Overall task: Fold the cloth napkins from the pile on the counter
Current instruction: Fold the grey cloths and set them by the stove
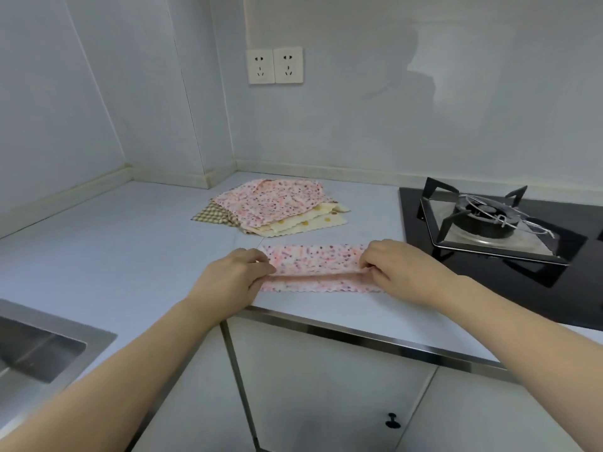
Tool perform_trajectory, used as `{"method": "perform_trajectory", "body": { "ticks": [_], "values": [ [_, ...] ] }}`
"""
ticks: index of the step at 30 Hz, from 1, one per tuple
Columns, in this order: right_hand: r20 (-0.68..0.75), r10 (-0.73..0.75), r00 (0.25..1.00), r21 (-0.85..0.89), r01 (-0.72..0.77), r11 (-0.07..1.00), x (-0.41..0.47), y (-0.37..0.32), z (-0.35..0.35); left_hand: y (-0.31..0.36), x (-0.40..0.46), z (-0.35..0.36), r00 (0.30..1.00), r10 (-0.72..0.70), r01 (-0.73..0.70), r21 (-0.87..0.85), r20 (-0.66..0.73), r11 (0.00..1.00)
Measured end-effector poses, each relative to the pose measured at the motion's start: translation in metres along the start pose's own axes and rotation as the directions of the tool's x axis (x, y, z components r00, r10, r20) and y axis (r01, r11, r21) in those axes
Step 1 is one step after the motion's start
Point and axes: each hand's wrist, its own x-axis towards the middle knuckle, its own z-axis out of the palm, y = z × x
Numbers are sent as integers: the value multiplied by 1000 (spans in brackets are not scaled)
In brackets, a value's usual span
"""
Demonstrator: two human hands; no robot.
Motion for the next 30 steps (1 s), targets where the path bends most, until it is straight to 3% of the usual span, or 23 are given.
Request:
{"method": "perform_trajectory", "body": {
  "ticks": [3, 6, 9, 13, 15, 16, 18, 20, 24, 26, 28, 30],
  "values": [
    [-14, -9, 1000, 13, 9, 1000, -16, -4, 18, 10, -7, 1, 998, -10, 13, -44, 67, 999],
    [-98, 93, 991, 124, -81, 989, -27, -5, 35, 11, -5, 0, 994, -34, 43, -90, 100, 995],
    [-170, 211, 962, 245, -167, 955, -31, -7, 42, 4, -2, 0, 990, 69, -68, -7, 123, 998],
    [-122, 258, 958, 266, -219, 939, -30, -7, 40, 2, 6, 4, 989, 106, -113, 63, 107, 992],
    [-90, 277, 957, 263, -245, 933, -30, -7, 39, 6, 15, 2, 994, -84, 92, -115, 73, 989],
    [-79, 288, 954, 258, -260, 931, -29, -7, 39, 6, 21, 1, 969, -227, 244, -260, 93, 934],
    [-75, 315, 946, 249, -288, 925, -25, -5, 39, 6, 31, 3, 888, -438, 440, -533, 139, 723],
    [-73, 371, 926, 260, -341, 903, -18, -5, 39, 5, 38, 6, 859, -493, 458, -635, 136, 622],
    [-99, 463, 881, 329, -410, 851, -2, -5, 42, 2, 44, 13, 839, -523, 472, -682, 151, 559],
    [-126, 530, 839, 599, -361, 715, 5, -5, 39, -2, 47, 10, 805, -573, 486, -722, 152, 492],
    [-100, 568, 817, 858, -219, 465, 13, -8, 31, -4, 50, 4, 794, -583, 486, -754, 171, 441],
    [-47, 576, 816, 972, -96, 216, 21, -12, 25, -4, 49, -4, 807, -563, 468, -777, 181, 421]
  ]
}}
